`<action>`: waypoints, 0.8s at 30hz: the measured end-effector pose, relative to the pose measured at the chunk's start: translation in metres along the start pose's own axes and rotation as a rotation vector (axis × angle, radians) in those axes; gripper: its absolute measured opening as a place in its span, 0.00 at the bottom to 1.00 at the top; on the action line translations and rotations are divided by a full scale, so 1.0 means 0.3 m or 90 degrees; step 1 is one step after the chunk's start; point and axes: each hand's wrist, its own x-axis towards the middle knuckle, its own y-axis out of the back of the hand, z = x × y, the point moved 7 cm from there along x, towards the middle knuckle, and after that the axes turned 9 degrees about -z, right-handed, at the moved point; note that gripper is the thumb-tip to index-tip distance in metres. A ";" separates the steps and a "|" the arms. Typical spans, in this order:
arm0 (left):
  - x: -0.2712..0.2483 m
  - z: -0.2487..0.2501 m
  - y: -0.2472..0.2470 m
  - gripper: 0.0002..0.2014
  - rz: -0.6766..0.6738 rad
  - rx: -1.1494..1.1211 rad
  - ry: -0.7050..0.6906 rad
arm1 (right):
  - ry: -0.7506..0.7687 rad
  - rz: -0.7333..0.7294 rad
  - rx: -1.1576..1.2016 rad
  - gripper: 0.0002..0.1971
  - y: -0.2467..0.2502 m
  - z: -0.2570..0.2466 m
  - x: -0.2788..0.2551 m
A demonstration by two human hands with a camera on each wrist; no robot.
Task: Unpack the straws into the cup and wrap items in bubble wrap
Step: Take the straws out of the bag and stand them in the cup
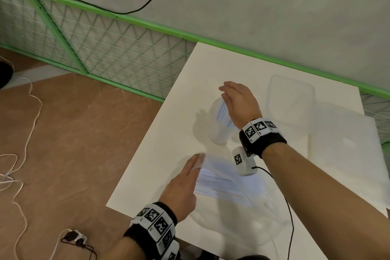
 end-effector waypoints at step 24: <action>0.021 0.090 -0.081 0.56 -0.011 -0.049 -0.100 | -0.038 -0.480 -0.083 0.26 -0.331 -0.137 -0.773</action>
